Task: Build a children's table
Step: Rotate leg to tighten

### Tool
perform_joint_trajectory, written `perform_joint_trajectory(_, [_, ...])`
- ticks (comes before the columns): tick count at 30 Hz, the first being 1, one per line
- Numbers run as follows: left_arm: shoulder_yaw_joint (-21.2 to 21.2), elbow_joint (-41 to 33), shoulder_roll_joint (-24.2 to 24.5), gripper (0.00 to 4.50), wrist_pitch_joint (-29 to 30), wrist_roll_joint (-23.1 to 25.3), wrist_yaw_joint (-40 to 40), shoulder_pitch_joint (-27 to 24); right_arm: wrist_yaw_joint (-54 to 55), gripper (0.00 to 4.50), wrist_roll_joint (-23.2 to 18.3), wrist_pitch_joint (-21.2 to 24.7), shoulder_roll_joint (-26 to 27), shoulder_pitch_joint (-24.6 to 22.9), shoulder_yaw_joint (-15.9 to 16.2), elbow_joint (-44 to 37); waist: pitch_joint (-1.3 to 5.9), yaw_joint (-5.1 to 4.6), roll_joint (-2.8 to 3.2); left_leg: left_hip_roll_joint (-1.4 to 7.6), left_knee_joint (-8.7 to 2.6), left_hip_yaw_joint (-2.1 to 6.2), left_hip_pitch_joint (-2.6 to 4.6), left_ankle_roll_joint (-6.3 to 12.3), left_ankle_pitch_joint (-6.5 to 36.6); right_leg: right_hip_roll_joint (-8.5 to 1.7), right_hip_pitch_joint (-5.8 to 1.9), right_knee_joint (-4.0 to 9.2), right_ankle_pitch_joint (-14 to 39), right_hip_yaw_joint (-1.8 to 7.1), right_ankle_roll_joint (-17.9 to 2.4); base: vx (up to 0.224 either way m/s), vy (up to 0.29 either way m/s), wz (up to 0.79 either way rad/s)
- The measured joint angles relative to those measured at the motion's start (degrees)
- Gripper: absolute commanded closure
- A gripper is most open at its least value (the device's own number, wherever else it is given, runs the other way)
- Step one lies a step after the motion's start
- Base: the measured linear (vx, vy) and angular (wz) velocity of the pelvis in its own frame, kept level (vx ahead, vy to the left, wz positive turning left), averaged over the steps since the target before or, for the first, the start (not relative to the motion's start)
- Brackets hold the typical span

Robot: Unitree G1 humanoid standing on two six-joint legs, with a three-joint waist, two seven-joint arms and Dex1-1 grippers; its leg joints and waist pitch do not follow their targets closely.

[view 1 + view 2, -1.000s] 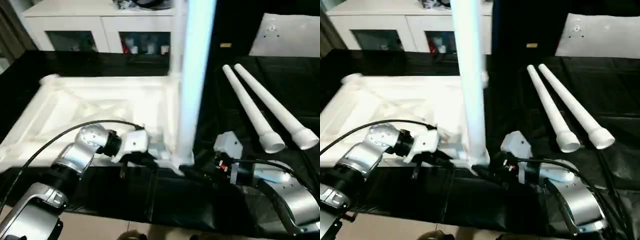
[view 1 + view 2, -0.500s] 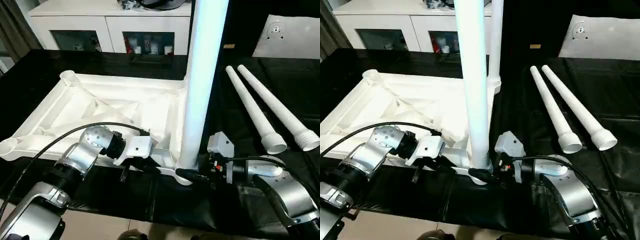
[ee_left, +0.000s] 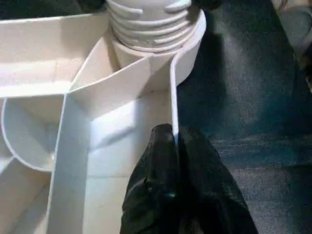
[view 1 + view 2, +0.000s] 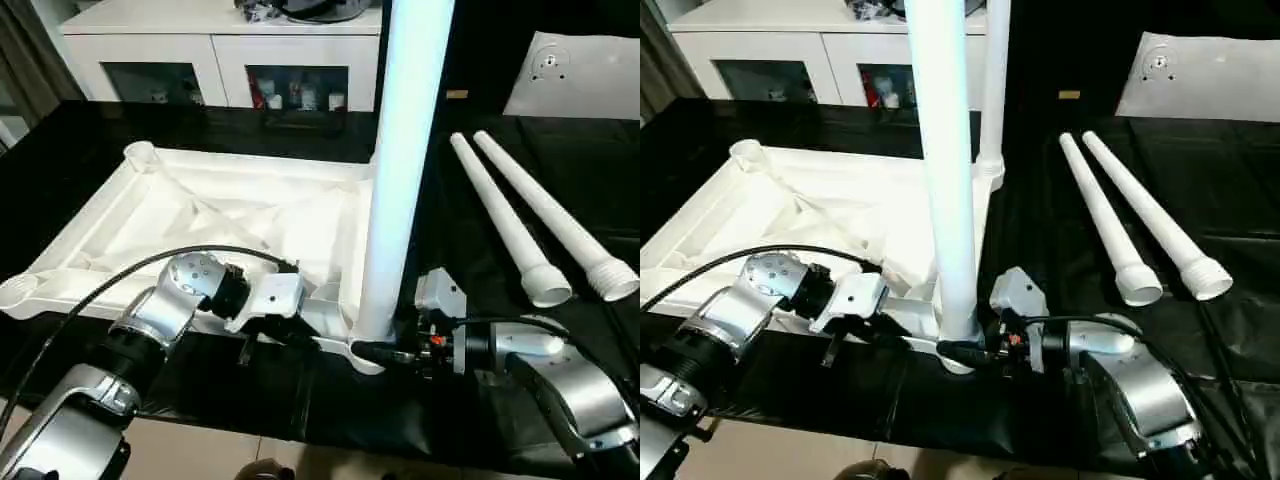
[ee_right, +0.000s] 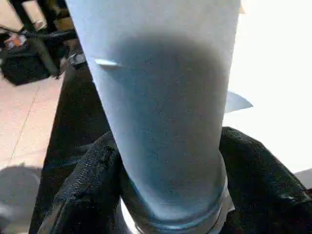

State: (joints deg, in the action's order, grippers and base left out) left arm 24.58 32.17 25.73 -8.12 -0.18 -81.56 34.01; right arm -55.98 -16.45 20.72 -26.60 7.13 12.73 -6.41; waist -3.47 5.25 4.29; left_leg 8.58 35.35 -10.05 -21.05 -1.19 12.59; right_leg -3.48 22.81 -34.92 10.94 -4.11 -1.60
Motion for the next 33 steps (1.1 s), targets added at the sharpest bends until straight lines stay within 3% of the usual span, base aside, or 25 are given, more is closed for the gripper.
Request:
perform_joint_trajectory(4, [-2.4,-1.2,-1.8,4.5,6.5,1.7,7.6,-0.5,11.5,1.85,2.7,2.1,7.4,-0.4,-2.1,0.8,0.0,-0.6,-0.06,0.01,-0.01,0.0,0.14,-0.54,0.0,0.02,-0.15,-0.05,0.0,0.01,0.1,0.0,0.0,0.0])
perform_joint_trajectory(9, [-5.5,-3.8,-7.0,4.5,17.2,2.3,19.0,-1.6,27.7,1.86,5.0,5.1,17.6,2.5,-6.7,4.7,-0.1,-3.44,-0.2,-0.01,-0.01,0.0,0.26,-0.63,-0.1,0.02,-0.12,0.08,0.1,0.08,0.2,0.0,0.0,0.0])
perform_joint_trajectory(15, [-7.6,-5.8,-14.6,4.5,26.0,4.4,32.4,-1.7,41.3,1.86,9.5,5.7,24.0,9.0,-9.7,11.2,-0.12,-4.1,-0.25,-0.02,-0.02,0.0,0.15,-0.63,-0.1,0.03,-0.12,0.1,0.1,0.08,0.2,0.0,0.0,0.0])
perform_joint_trajectory(16, [-7.6,-6.2,-15.3,4.5,26.7,4.6,33.4,-1.7,42.0,1.3,9.8,5.3,24.4,9.3,-10.0,11.6,-0.12,-4.02,-0.24,-0.02,-0.03,0.0,0.11,-0.63,-0.1,0.03,-0.1,0.1,0.1,0.08,0.2,0.0,0.0,0.0])
perform_joint_trajectory(17, [-7.6,-6.5,-15.6,4.5,27.0,4.8,33.7,-1.7,42.4,1.17,10.0,4.9,24.4,9.3,-10.0,11.8,-0.12,-3.97,-0.24,-0.02,-0.03,0.0,0.06,-0.62,-0.1,0.03,-0.1,0.1,0.1,0.08,0.2,0.0,0.0,0.0])
perform_joint_trajectory(25, [-7.1,-8.7,-13.7,4.5,27.1,5.6,35.1,-1.9,40.9,0.64,9.9,1.2,25.2,8.1,-9.5,11.6,-0.12,-4.15,-0.26,-0.01,-0.53,0.0,-0.13,-0.27,-0.2,0.09,0.29,0.12,-0.1,0.03,-0.1,0.0,0.0,0.0])
perform_joint_trajectory(29, [-6.5,-9.5,-11.6,4.5,24.9,5.1,31.5,-2.7,35.1,0.33,8.0,-0.1,21.4,6.1,-8.9,9.9,-0.13,-3.98,-0.27,0.0,-0.65,0.0,-0.11,-0.26,-0.2,0.09,0.37,0.2,0.0,0.0,-0.1,0.0,0.0,0.0])
perform_joint_trajectory(33, [-5.2,-9.1,-7.3,4.5,18.3,3.6,24.2,-3.5,26.5,0.03,6.0,-1.3,15.2,4.2,-8.4,7.6,-0.14,-3.32,-0.28,0.01,-0.7,0.0,-0.11,-0.26,-0.2,0.09,0.4,0.23,0.0,-0.04,-0.1,0.0,0.0,0.0])
